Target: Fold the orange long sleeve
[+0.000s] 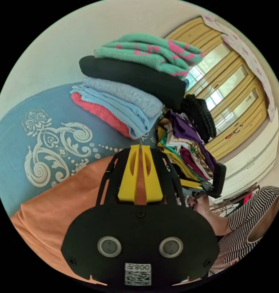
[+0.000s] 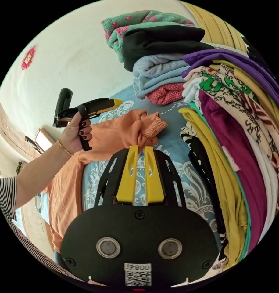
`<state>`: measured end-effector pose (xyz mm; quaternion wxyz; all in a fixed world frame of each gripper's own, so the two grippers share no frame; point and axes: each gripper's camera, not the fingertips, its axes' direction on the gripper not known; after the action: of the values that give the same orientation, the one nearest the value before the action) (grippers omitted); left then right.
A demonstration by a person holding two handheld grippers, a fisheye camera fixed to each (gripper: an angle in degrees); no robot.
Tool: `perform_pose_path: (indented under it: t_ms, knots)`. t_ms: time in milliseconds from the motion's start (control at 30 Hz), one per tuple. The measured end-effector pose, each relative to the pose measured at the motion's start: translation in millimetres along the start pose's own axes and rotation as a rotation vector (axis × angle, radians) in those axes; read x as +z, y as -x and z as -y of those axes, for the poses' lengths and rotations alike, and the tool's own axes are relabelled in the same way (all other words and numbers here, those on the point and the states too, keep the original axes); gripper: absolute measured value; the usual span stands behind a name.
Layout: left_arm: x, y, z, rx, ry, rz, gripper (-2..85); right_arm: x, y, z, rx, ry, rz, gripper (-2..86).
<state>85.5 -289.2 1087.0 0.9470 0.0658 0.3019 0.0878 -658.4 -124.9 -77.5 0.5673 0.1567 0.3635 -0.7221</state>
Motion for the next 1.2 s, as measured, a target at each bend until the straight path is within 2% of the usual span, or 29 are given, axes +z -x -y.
perform_pose_path:
  t_ms: [67, 167, 233, 300, 400, 500, 600, 700, 800, 867, 933, 967, 1067, 1133, 1200]
  knots:
    - [-35.6, 3.6, -28.3, -0.016, -0.071, 0.024, 0.8, -3.2, 8.3, -5.3, -0.002, -0.005, -0.018, 1.2]
    - [-90.3, 20.1, -84.3, -0.077, -0.119, 0.186, 0.5, -12.9, 21.7, -13.9, -0.009, -0.029, -0.067, 0.5]
    - [-127.9, 43.2, -130.9, -0.182, -0.133, 0.39, 0.5, -20.2, 32.7, -15.1, -0.039, -0.067, -0.029, 0.2]
    - [-146.8, 67.9, -162.9, -0.331, -0.128, 0.492, 0.4, -13.4, 44.0, -7.9, -0.103, -0.068, 0.009, 0.1]
    - [-150.6, 105.2, -200.0, -0.442, -0.044, 0.427, 0.3, 16.1, 63.6, 15.8, -0.173, 0.011, -0.086, 0.0]
    - [-153.0, 113.3, -224.6, -0.393, 0.017, 0.444, 0.2, 54.2, 81.3, 32.8, -0.233, 0.111, -0.215, -0.2]
    - [-175.3, 115.3, -253.0, -0.385, 0.053, 0.441, 0.2, 87.9, 88.2, 36.9, -0.25, 0.231, -0.226, -0.1]
    - [-215.5, 97.4, -293.5, -0.308, -0.063, 0.456, 0.3, 89.1, 92.9, 33.0, -0.246, 0.236, -0.183, 0.0]
    - [-245.7, 93.5, -341.3, -0.324, -0.002, 0.488, 0.4, 91.6, 102.3, 24.3, -0.221, 0.225, -0.219, 0.1]
    - [-281.5, 81.2, -382.1, -0.316, -0.059, 0.468, 0.7, 92.4, 115.6, 18.4, -0.22, 0.22, -0.279, 0.1]
    - [-346.5, 60.7, -455.3, -0.301, -0.166, 0.41, 1.1, 86.6, 140.2, 5.7, -0.242, 0.19, -0.4, 0.2]
    - [-364.5, 55.8, -477.1, -0.307, -0.189, 0.416, 1.3, 83.1, 147.0, 1.3, -0.254, 0.174, -0.4, 0.2]
    - [-459.6, 39.1, -600.7, -0.437, -0.261, 0.52, 2.7, 70.6, 187.8, -24.3, -0.34, 0.138, -0.253, 0.2]
    - [-535.1, 33.1, -709.2, -0.624, -0.308, 0.62, 5.3, 80.6, 237.2, -47.0, -0.443, 0.199, -0.088, 0.2]
    - [-590.0, 32.7, -791.9, -0.801, -0.382, 0.629, 7.7, 95.1, 284.4, -65.5, -0.538, 0.246, 0.036, 0.2]
